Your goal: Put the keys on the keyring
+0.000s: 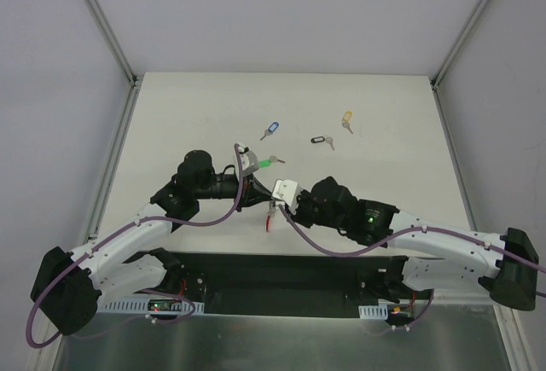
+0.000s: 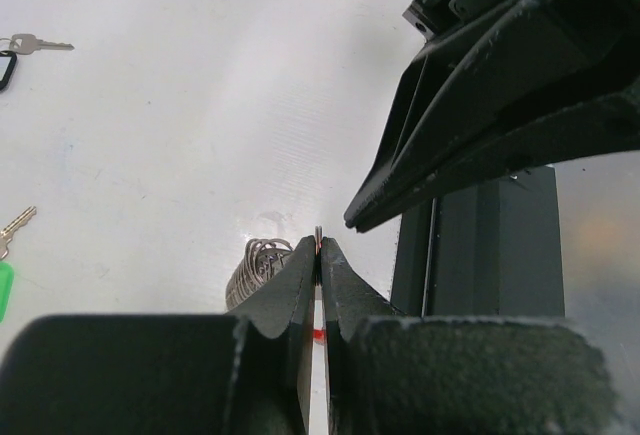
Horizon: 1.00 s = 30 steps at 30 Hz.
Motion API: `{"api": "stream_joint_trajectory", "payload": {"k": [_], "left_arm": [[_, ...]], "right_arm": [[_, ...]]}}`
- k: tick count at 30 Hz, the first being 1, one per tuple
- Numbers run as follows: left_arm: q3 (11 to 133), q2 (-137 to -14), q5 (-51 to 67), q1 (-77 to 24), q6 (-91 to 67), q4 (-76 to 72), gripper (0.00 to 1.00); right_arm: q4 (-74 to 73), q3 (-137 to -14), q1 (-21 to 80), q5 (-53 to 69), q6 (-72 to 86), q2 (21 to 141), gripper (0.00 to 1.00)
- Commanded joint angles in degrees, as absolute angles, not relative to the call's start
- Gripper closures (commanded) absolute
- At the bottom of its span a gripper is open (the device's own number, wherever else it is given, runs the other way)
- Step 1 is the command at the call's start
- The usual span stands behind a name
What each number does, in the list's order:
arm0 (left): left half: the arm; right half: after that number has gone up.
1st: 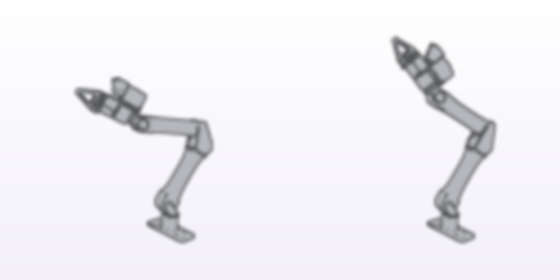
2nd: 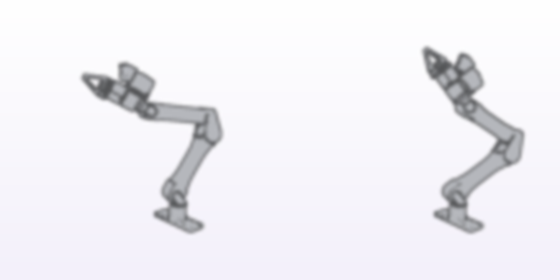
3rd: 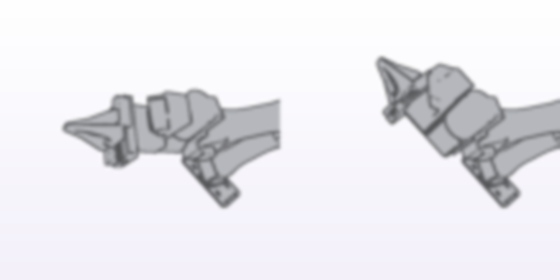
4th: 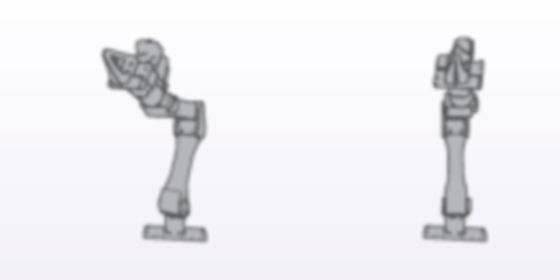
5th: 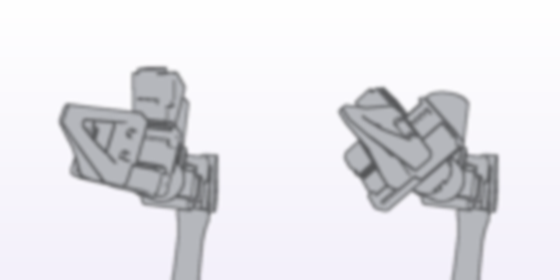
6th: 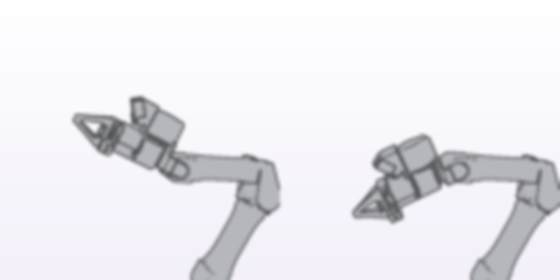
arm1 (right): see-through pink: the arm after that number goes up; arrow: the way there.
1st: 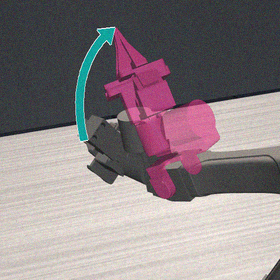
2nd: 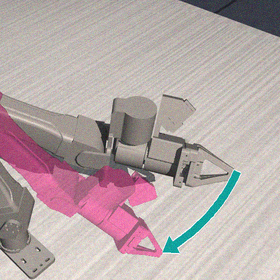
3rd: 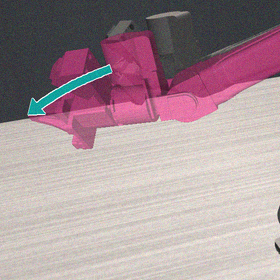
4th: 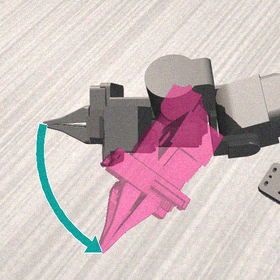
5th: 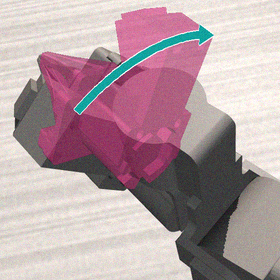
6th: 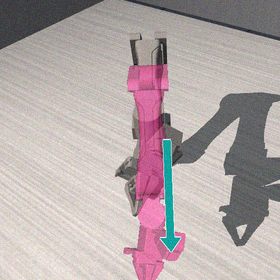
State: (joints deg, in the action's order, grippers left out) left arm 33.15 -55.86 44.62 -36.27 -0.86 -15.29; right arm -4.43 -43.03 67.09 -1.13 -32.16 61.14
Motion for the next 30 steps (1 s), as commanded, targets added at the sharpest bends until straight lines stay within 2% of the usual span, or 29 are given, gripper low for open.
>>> {"api": "stream_joint_trajectory", "payload": {"k": [1, 4, 5, 6, 9, 10, 13, 17, 23, 30], "left_arm": [[34.0, -54.7, 44.3, -35.9, -0.5, -18.8, 1.00], [34.1, -54.8, 44.6, -35.9, -0.5, -18.6, 1.00], [34.2, -54.8, 44.5, -35.9, -0.5, -18.5, 1.00], [34.2, -54.8, 44.6, -35.9, -0.5, -18.5, 1.00], [34.2, -54.7, 44.6, -35.9, -0.5, -18.5, 1.00], [34.2, -54.8, 45.0, -35.9, -0.5, -18.5, 1.00], [34.2, -54.8, 46.0, -35.9, 0.9, -18.5, 1.00], [34.0, -54.4, 47.7, -35.9, 2.5, -18.5, 1.00], [33.1, -54.2, 49.7, -35.9, 3.3, -20.1, 1.00], [32.0, -53.4, 52.0, -35.9, 3.6, -22.7, 1.00]], "right_arm": [[-6.6, -45.2, 65.7, -2.1, -32.9, 58.9, 0.99], [-7.1, -45.5, 65.7, -2.2, -31.7, 59.0, 0.96], [-6.8, -45.3, 65.7, -2.4, -31.3, 58.8, 0.91], [-5.4, -44.9, 65.7, -2.5, -29.9, 58.5, 0.83], [-2.3, -43.4, 64.9, -2.5, -27.8, 57.6, 0.71], [-1.7, -43.0, 63.8, -2.4, -26.6, 57.3, 0.70], [1.4, -40.7, 58.7, 4.2, -23.4, 56.5, 0.68], [6.2, -38.6, 52.0, 19.2, -19.8, 56.1, 0.66], [11.9, -38.5, 49.6, 29.2, -17.1, 57.5, 0.66], [16.0, -38.8, 47.5, 35.3, -15.0, 61.7, 0.66]]}}
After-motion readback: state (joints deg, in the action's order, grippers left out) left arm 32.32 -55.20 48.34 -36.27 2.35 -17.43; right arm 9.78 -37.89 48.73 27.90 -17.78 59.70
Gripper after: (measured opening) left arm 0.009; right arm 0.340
